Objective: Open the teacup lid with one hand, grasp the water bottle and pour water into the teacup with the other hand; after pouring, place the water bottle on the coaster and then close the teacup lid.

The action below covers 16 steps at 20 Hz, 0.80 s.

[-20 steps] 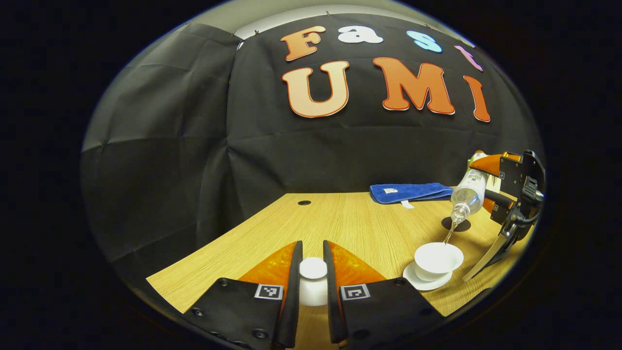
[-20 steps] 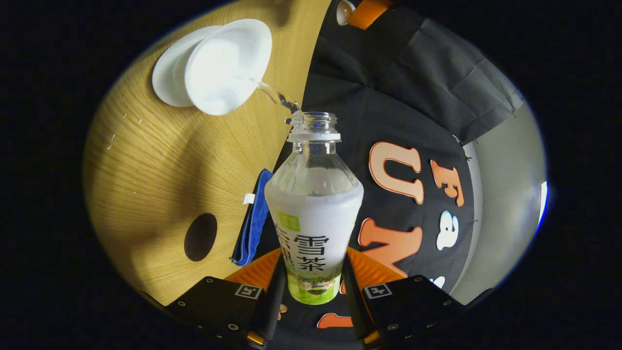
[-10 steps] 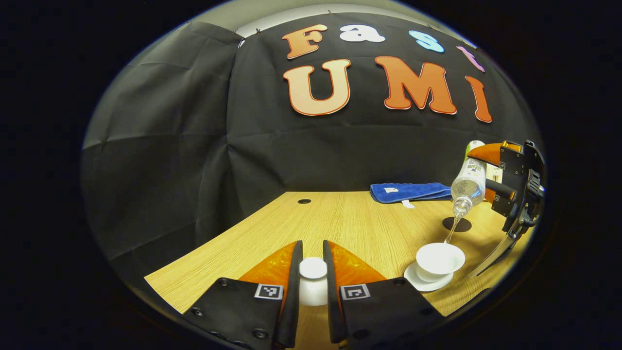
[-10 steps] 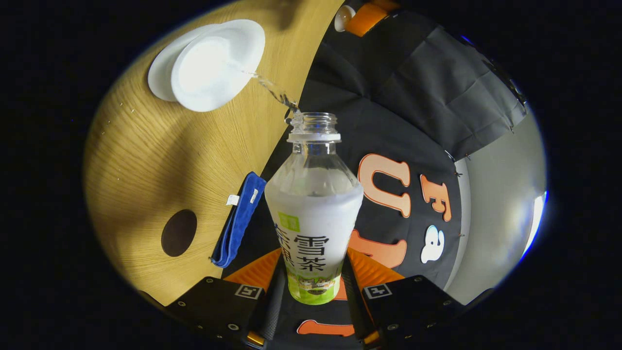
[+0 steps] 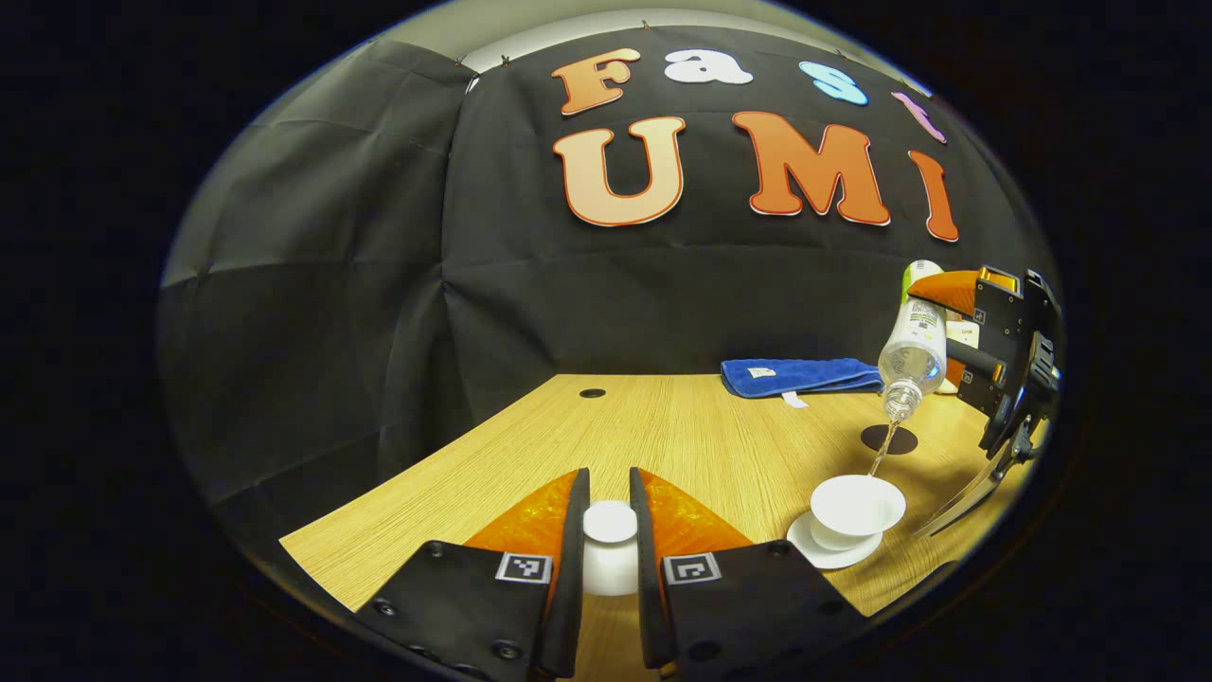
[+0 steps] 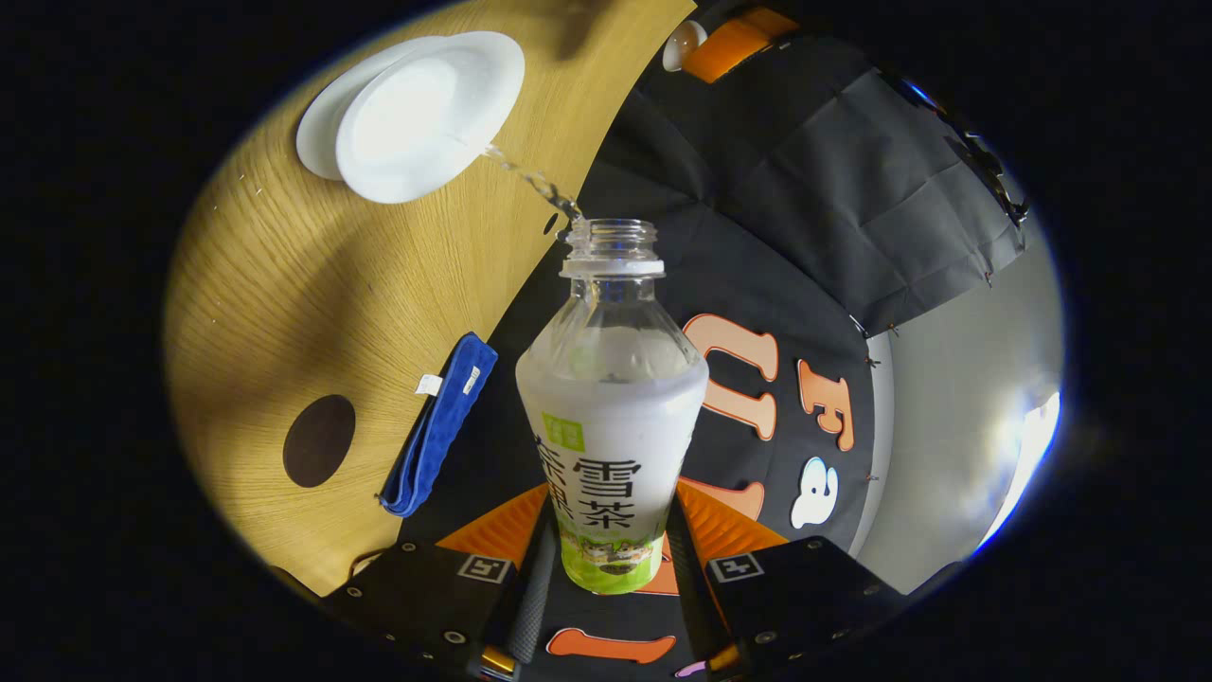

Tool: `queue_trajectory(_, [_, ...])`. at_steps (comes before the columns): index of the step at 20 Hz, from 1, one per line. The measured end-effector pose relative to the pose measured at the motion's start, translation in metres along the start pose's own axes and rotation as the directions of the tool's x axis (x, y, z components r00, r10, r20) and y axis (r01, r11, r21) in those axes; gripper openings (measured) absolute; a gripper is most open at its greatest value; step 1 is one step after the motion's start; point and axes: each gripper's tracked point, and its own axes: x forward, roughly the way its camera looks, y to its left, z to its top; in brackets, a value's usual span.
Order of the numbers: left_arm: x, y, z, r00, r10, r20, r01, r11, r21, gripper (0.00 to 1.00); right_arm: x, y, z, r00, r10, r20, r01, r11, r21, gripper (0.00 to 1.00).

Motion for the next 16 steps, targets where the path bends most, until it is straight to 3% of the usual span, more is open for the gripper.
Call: queue_trajectory(16, [-0.008, 0.003, 0.003, 1.000, 0.007, 0.016, -0.007, 1.000, -0.004, 0.29, -0.006, -0.017, 0.010, 0.995, -0.086, 0.050, 0.091, 0.992, -0.091, 0.61])
